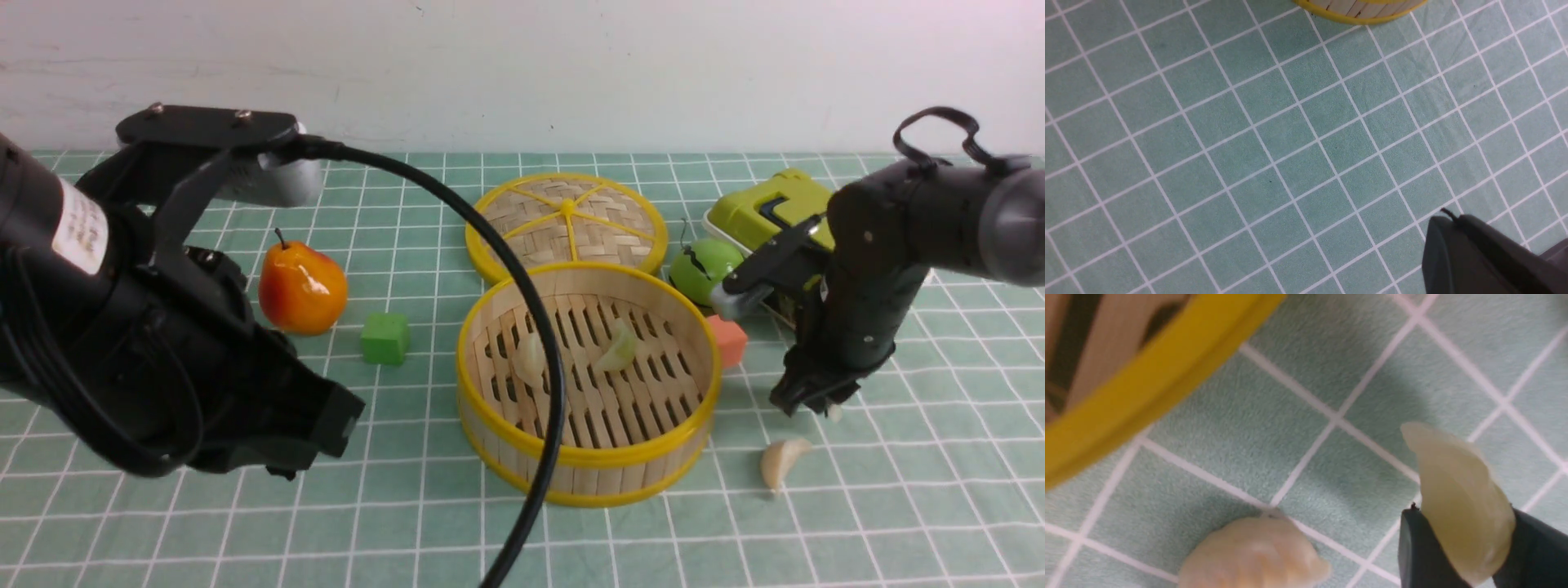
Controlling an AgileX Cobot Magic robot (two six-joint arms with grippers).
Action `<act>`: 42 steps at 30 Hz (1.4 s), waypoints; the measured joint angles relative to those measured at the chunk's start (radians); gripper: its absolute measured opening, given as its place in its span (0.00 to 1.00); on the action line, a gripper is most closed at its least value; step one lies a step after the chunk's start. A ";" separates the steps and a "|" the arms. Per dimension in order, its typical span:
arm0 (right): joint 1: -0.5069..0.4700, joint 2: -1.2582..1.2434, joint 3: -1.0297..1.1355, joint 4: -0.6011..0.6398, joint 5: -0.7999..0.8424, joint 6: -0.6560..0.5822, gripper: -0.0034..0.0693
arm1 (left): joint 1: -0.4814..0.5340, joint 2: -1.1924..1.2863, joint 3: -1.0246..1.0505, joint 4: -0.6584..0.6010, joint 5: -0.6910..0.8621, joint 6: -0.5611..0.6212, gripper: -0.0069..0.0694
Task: Put the dumplings into the steamer on the table with the blue tablecloth.
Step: 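Reach for and grasp a dumpling lying on the table beside the steamer, then place the dumpling in the bamboo steamer basket with the right gripper, then reach for and grasp a dumpling lying on the table beside the steamer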
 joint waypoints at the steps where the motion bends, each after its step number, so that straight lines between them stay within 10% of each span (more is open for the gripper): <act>1: 0.008 -0.015 -0.011 0.013 0.013 0.020 0.37 | 0.000 -0.015 0.012 0.004 -0.001 0.001 0.07; 15: 0.346 -0.041 -0.078 0.207 -0.057 0.187 0.37 | 0.000 -0.329 0.318 0.058 -0.020 0.001 0.07; 23: 0.361 0.092 -0.078 0.179 -0.139 0.306 0.38 | 0.000 -0.403 0.323 0.057 -0.023 0.001 0.07; 32: 0.361 0.010 -0.132 0.169 -0.022 0.357 0.78 | 0.000 -0.408 0.323 0.039 -0.020 0.001 0.07; 42: 0.306 -0.333 0.177 0.043 0.077 0.501 0.80 | 0.000 -0.408 0.323 0.039 -0.013 0.001 0.08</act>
